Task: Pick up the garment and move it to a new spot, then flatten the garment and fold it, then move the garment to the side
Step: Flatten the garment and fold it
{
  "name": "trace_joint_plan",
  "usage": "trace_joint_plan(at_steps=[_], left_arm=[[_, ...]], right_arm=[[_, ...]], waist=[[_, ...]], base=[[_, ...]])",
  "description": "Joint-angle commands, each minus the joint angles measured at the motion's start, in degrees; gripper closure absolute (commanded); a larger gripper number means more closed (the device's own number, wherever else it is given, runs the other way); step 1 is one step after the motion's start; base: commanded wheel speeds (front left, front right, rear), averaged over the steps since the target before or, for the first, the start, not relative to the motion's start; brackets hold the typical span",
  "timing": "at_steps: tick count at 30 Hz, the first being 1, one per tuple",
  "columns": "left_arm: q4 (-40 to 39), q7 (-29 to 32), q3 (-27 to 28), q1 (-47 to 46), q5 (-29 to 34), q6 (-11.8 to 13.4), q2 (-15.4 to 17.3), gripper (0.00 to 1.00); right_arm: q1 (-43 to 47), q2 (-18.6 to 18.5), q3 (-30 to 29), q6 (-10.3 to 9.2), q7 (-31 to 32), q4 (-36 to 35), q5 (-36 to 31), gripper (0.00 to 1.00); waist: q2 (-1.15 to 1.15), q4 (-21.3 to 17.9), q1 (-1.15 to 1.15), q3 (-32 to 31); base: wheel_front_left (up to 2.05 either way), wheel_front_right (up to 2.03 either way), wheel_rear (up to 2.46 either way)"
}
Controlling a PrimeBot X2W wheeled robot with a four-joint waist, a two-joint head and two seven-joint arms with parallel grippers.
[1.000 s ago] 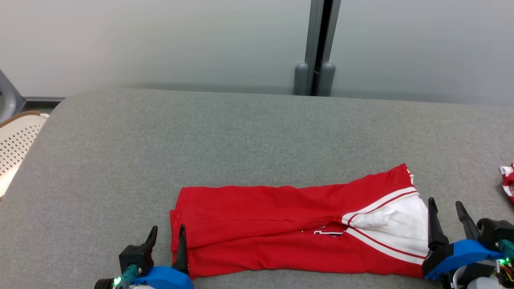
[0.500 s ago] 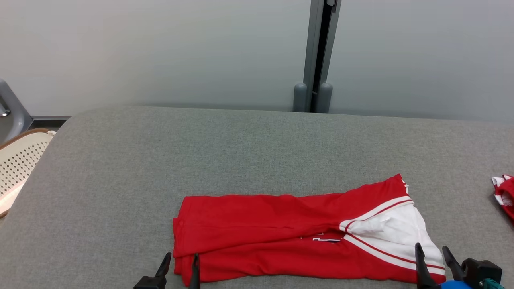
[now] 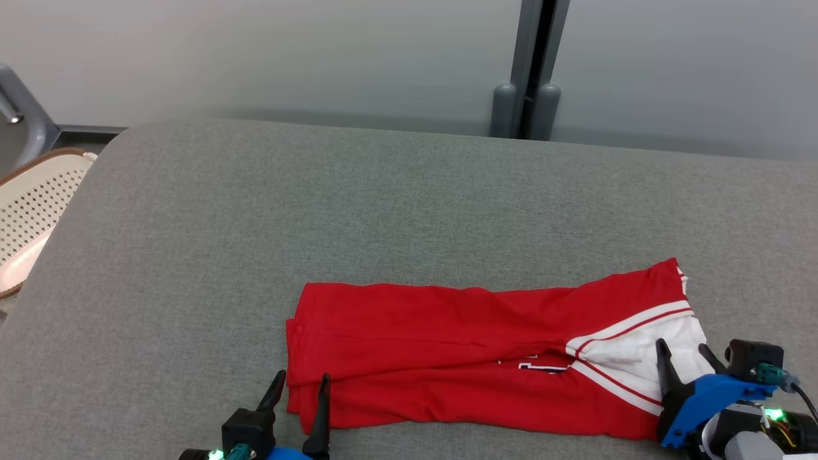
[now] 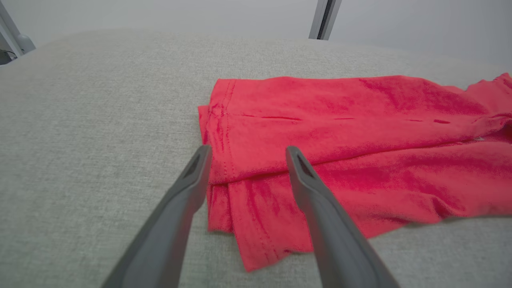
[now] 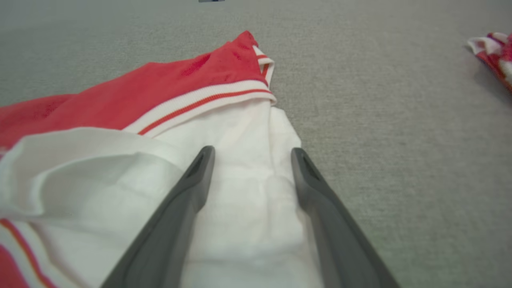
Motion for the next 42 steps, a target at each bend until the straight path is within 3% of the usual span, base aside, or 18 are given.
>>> trace_joint_plan(at_steps=[1, 8, 9, 10, 12, 18, 22, 26, 30, 35, 42], left_arm=[[0.1, -0.16, 0.34, -1.14, 0.16, -0.27, 0.03, 0.0], [0.63, -0.16, 1.46, -2.04, 0.63, -0.6, 0.01, 0.0], [0.67, -0.16, 1.69, -1.92, 0.69, -0.65, 0.01, 0.0], [0.73, -0.16, 1.94, -1.75, 0.74, -0.7, 0.02, 0.0], [0.81, -0.16, 2.31, -1.37, 0.59, -0.74, 0.03, 0.0], [0.56, -0.16, 1.37, -1.7, -0.15, -0.75, 0.02, 0.0], [0.71, -0.16, 1.09, -1.34, -0.55, -0.46, 0.08, 0.0], [1.07, -0.16, 0.55, -0.55, -1.02, -0.47, 0.04, 0.0], [1.28, -0.16, -0.41, -0.03, -1.4, -0.66, 0.08, 0.0], [1.57, -0.16, -1.58, 0.17, -1.78, -0.79, 0.07, 0.0], [2.22, -0.16, -2.74, -0.41, -0.65, -1.15, 0.04, 0.0]], right_arm=[[-0.87, -0.19, 0.03, 0.0, 0.22, 1.27, 0.56, 0.0], [0.46, 1.83, 4.55, 0.18, 1.86, 11.66, 3.52, 0.0], [0.79, 2.17, 5.69, 0.35, 2.24, 12.79, 3.94, 0.54], [0.91, 2.37, 6.66, 0.36, 2.14, 13.46, 4.4, 1.0], [0.76, 1.61, 6.94, 0.33, 1.04, 14.18, 5.74, 1.0], [-1.62, -6.17, 0.38, -0.34, -3.97, 12.26, 5.15, 1.0], [-2.17, -5.51, -4.09, -0.01, -4.66, 4.73, 2.11, 1.0], [0.89, -1.52, -4.76, -0.01, -4.7, -5.04, 0.87, 1.0], [4.17, 1.74, 0.73, 0.0, -4.71, -13.43, 3.29, 1.0], [7.88, 3.25, 10.56, 0.0, -4.72, -20.0, 8.98, 1.0], [8.0, 3.37, 22.01, 0.0, -4.72, -21.78, 17.43, 1.0]], waist=[[0.0, 1.26, -0.01, 1.33], [0.0, 2.28, -0.01, 2.27], [0.0, 2.16, -0.01, 2.25], [0.0, 1.96, -0.01, 2.18], [0.0, 1.41, -0.01, 2.01], [0.0, -0.07, -0.01, 1.1], [0.0, -0.93, -0.01, 0.12], [0.0, -1.08, -0.01, -1.06], [0.0, -0.18, -0.01, -1.9], [0.0, 2.92, -0.01, -2.41], [0.0, 9.4, -0.01, -2.53]], base=[[0.0, 0.0, 0.0], [0.0, 0.0, 0.0], [0.0, 0.0, 0.0], [0.0, 0.0, 0.0], [0.0, 0.0, 0.0], [0.0, 0.0, 0.0], [0.0, 0.0, 0.0], [0.0, 0.0, 0.0], [0.0, 0.0, 0.0], [0.0, 0.0, 0.0], [0.0, 0.0, 0.0]])
